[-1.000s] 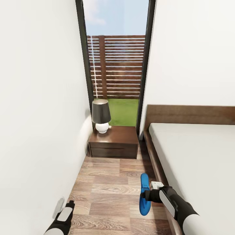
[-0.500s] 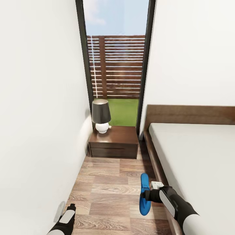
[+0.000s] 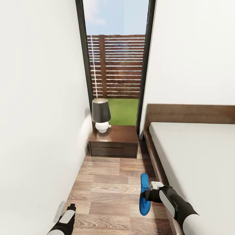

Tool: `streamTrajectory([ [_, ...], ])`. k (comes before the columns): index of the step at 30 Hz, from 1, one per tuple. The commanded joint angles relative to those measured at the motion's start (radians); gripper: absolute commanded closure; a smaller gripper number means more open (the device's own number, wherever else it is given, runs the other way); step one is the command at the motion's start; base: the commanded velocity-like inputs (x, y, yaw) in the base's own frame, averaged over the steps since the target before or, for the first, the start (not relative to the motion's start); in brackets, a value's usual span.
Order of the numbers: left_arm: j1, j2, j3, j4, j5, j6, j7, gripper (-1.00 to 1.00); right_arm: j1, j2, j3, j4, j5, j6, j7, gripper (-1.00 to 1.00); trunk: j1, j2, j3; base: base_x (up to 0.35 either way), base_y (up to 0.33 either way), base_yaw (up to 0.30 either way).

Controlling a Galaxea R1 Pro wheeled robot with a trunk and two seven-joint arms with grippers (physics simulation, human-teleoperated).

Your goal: In the bedroom, move the book from the bed onto either nightstand, and place the two sandals side by side next to the bed.

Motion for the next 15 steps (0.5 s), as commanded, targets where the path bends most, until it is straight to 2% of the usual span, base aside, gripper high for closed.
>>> streamTrajectory([
  [1, 0.0, -0.001, -0.001, -0.001, 0.011, -0.004, 0.002, -1.0, -0.001, 0.0, 0.004, -0.001, 0.003, 0.003, 0.003, 1.0, 0.004, -0.008, -0.004, 0.0, 0.0, 0.0],
  [15, 0.0, -0.001, -0.001, 0.0, 0.012, -0.002, 0.002, -1.0, -0.001, 0.005, 0.002, -0.001, 0.003, -0.005, 0.003, 1.0, 0.058, -0.106, -0.048, 0.0, 0.0, 0.0],
])
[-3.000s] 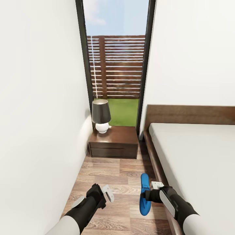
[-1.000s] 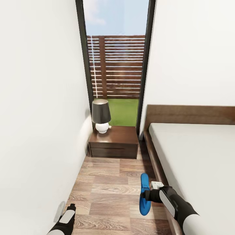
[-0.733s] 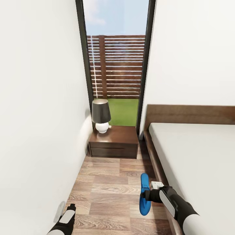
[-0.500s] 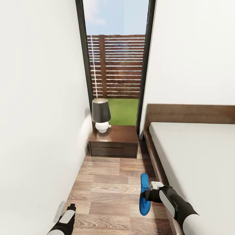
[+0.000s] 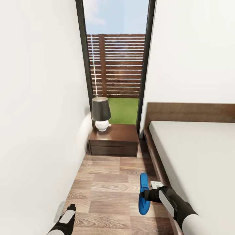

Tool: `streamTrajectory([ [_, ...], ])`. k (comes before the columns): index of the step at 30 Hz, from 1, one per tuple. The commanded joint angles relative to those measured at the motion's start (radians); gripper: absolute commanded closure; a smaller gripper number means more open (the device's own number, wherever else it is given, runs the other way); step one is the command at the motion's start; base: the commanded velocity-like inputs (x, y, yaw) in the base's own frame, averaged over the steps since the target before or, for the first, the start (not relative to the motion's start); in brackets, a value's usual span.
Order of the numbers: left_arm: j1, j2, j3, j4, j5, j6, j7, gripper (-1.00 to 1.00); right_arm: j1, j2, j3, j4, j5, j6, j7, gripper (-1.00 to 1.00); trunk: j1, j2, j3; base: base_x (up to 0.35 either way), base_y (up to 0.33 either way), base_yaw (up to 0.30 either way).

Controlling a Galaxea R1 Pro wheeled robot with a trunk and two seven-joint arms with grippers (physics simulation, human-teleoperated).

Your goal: In the bedroom, move the book from the bed onto either nightstand, and place the two sandals side by side next to the bed.

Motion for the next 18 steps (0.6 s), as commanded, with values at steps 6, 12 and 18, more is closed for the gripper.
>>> streamTrajectory([
  [6, -0.015, -0.001, -0.024, 0.006, 0.033, 0.002, -0.008, -1.0, -0.014, 0.002, -0.016, -0.024, 0.004, -0.018, 0.002, 1.0, 0.008, -0.015, -0.007, 0.0, 0.0, 0.0],
  [12, -0.003, -0.001, 0.01, 0.011, -0.001, -0.02, -0.021, -1.0, -0.014, 0.001, -0.009, -0.059, 0.003, -0.039, 0.002, 1.0, 0.008, -0.015, -0.007, 0.0, 0.0, 0.0],
  [18, -0.002, -0.001, 0.034, 0.011, -0.025, -0.022, -0.022, -1.0, -0.014, 0.0, -0.007, -0.093, 0.003, -0.042, 0.003, 1.0, 0.008, -0.015, -0.007, 0.0, 0.0, 0.0],
])
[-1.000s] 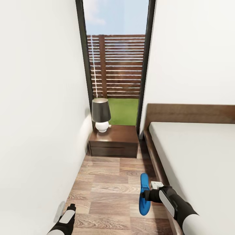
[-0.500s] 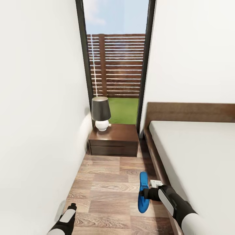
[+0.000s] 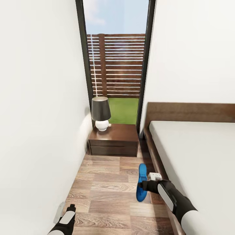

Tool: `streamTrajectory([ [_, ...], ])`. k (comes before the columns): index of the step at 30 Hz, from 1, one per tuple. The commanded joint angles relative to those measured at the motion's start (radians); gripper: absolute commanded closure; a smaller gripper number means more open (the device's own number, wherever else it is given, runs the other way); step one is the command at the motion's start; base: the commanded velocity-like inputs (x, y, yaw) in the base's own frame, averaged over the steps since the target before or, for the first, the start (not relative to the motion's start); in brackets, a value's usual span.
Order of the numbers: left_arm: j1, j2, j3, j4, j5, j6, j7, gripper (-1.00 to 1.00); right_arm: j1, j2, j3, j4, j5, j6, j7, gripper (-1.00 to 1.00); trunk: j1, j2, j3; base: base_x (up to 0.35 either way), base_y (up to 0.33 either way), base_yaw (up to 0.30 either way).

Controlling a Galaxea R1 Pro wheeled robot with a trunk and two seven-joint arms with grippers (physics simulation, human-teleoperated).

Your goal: In the bedroom, move the book from the bed onto either nightstand, and place the two sandals side by side next to the bed.

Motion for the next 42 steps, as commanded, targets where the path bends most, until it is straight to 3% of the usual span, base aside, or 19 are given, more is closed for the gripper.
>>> streamTrajectory([
  [1, 0.0, -0.001, -0.002, -0.001, 0.01, -0.004, 0.002, -1.0, -0.001, -0.001, 0.003, -0.007, 0.002, 0.004, 0.002, 1.0, 0.004, -0.008, -0.004, 0.0, 0.0, 0.0],
  [15, -0.002, -0.001, -0.004, -0.002, 0.008, 0.043, -0.001, -1.0, -0.001, 0.0, 0.004, -0.086, 0.002, 0.003, 0.001, 1.0, 0.057, -0.106, -0.048, 0.0, 0.0, 0.0],
  [16, -0.002, -0.001, -0.004, -0.002, 0.007, 0.164, -0.001, -1.0, -0.001, 0.0, 0.005, -0.091, 0.002, 0.003, 0.001, 1.0, 0.061, -0.113, -0.051, 0.0, 0.0, 0.0],
  [35, -0.002, -0.001, -0.006, -0.01, 0.004, 0.177, 0.005, -1.0, -0.001, 0.0, 0.006, -0.091, 0.002, 0.003, 0.002, 1.0, 0.134, -0.246, -0.111, 0.0, 0.0, 0.0],
  [42, -0.002, -0.001, -0.007, -0.092, 0.004, 0.187, 0.007, -1.0, -0.001, 0.0, 0.006, -0.091, 0.002, 0.003, 0.001, 1.0, 0.161, -0.295, -0.133, 0.0, 0.0, 0.0],
])
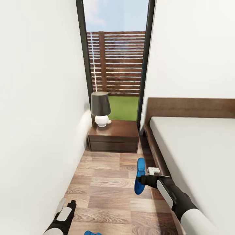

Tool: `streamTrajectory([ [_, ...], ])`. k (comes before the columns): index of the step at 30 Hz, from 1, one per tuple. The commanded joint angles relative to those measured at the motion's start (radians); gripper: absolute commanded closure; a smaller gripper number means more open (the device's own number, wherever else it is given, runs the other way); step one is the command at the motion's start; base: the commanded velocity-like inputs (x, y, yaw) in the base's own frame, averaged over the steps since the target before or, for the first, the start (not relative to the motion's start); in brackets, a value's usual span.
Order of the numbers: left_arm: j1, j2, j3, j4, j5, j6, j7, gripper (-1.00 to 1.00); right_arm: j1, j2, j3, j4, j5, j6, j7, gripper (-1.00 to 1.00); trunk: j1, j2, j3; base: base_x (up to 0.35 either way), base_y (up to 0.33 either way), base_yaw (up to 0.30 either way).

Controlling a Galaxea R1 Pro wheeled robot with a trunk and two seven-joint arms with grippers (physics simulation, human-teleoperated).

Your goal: In the bedroom, move the book from the bed onto either nightstand, and place the two sandals side by side next to the bed.

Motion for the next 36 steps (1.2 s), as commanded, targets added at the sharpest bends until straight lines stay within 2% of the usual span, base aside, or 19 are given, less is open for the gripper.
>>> streamTrajectory([
  [1, 0.0, -0.001, 0.001, -0.021, 0.01, 0.009, 0.003, -1.0, -0.001, -0.001, 0.002, -0.001, 0.0, 0.004, 0.001, 1.0, 0.004, -0.008, -0.004, 0.0, 0.0, 0.0],
  [4, 0.0, -0.001, -0.018, -0.149, 0.012, 0.107, 0.005, -1.0, -0.001, 0.0, 0.002, -0.001, 0.001, 0.003, 0.001, 1.0, 0.015, -0.029, -0.014, 0.0, 0.0, 0.0],
  [7, 0.0, -0.001, -0.065, -0.22, 0.015, 0.184, 0.005, -1.0, -0.001, 0.0, 0.002, -0.001, 0.0, 0.003, 0.001, 1.0, 0.027, -0.05, -0.023, 0.0, 0.0, 0.0],
  [10, 0.0, -0.001, -0.089, -0.258, 0.016, 0.206, 0.006, -1.0, -0.001, 0.0, 0.002, -0.001, 0.001, 0.003, 0.001, 1.0, 0.038, -0.071, -0.032, 0.0, 0.0, 0.0],
  [17, 0.0, -0.001, -0.095, -0.345, 0.019, 0.225, 0.008, -1.0, -0.001, 0.001, 0.004, -0.001, 0.0, 0.002, -0.001, 1.0, 0.065, -0.12, -0.054, 0.0, 0.0, 0.0],
  [19, 0.0, -0.001, -0.096, -0.339, 0.02, 0.239, 0.008, -1.0, -0.001, 0.002, 0.004, -0.001, 0.0, 0.002, -0.001, 1.0, 0.073, -0.134, -0.061, 0.0, 0.0, 0.0],
  [21, 0.001, -0.001, -0.099, -0.293, 0.021, 0.269, 0.008, -1.0, -0.001, 0.002, 0.004, -0.001, 0.0, 0.002, -0.001, 1.0, 0.08, -0.148, -0.067, 0.0, 0.0, 0.0],
  [26, 0.001, -0.001, -0.112, -0.157, 0.021, 0.284, 0.003, -1.0, -0.001, 0.001, 0.004, -0.001, 0.0, 0.002, -0.001, 1.0, 0.1, -0.183, -0.083, 0.0, 0.0, 0.0],
  [30, 0.0, -0.001, -0.115, -0.107, 0.021, 0.289, 0.0, -1.0, -0.001, 0.001, 0.004, -0.001, 0.0, 0.002, -0.001, 1.0, 0.115, -0.211, -0.095, 0.0, 0.0, 0.0],
  [34, 0.0, -0.001, -0.117, -0.08, 0.021, 0.363, -0.023, -1.0, -0.001, 0.001, 0.004, -0.001, 0.0, 0.002, -0.001, 1.0, 0.13, -0.239, -0.108, 0.0, 0.0, 0.0],
  [36, 0.0, -0.001, -0.117, -0.074, 0.021, 0.44, -0.057, -1.0, -0.001, 0.001, 0.004, -0.001, 0.001, 0.002, -0.001, 1.0, 0.138, -0.253, -0.114, 0.0, 0.0, 0.0],
])
